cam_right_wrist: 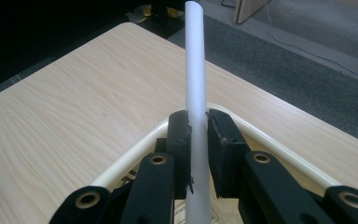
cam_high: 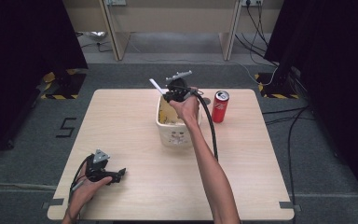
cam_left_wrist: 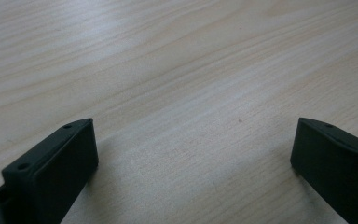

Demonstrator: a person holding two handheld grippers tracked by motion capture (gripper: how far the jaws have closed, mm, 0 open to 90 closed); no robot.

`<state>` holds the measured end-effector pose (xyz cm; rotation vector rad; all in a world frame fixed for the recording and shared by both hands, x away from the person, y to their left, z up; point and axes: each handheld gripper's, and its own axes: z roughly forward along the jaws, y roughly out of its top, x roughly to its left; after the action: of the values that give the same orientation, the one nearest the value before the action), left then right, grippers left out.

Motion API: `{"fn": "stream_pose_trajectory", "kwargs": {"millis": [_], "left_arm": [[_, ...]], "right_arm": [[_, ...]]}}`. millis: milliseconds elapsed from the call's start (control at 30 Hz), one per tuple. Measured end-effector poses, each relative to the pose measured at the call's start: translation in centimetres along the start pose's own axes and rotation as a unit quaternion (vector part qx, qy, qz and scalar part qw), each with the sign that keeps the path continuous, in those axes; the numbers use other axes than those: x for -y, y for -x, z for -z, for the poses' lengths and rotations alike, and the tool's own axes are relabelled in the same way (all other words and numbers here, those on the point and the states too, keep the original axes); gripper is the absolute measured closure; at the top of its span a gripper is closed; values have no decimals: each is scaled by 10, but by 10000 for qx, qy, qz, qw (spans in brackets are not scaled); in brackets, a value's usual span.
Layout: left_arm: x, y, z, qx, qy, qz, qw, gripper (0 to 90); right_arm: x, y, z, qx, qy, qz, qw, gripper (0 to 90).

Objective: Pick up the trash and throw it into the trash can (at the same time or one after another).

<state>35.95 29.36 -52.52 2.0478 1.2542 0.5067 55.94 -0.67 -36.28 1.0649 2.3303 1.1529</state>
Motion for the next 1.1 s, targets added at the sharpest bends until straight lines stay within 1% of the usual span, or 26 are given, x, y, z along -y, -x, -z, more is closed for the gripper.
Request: {"fn": "stream_pose_trajectory", "kwargs": {"millis": [33,67,133,233,333,500,567,700,900,967,1033,1100], "left_arm": [[0,0,0,0,1,-1,10000,0],[0,0,0,2,-1,2,10000,0],[0,0,0,0,1,-1,10000,0],[0,0,0,1,0,-1,10000,0],[0,0,0,0,1,-1,10000,0],[0,0,0,3,0,2,10000,0],[0,0,0,3,-1,3,10000,0],[0,0,0,2,0,2,10000,0],[0,0,0,3,-1,0,10000,0],[0,0,0,3,0,1,10000,0],[0,0,0,3,-1,1,10000,0],[0,0,0,2,-2,1,10000,0]], "right_arm": [[0,0,-1,7,4,17,10000,794],[1,-1,-1,1,-33,-28,10000,794],[1,0,-3,-8,-43,15,10000,793],[1,-1,-4,-26,-60,0,10000,793],[2,-2,-5,4,-113,48,9999,793],[3,0,-7,44,-190,44,9998,792],[4,1,-7,47,-199,28,9998,792],[4,1,-8,50,-206,78,9997,791],[4,0,-6,54,-233,58,9997,789],[5,1,-5,38,-197,41,9998,787],[5,1,-4,45,-196,29,9998,781],[6,2,-3,32,-206,22,9998,756]]}}
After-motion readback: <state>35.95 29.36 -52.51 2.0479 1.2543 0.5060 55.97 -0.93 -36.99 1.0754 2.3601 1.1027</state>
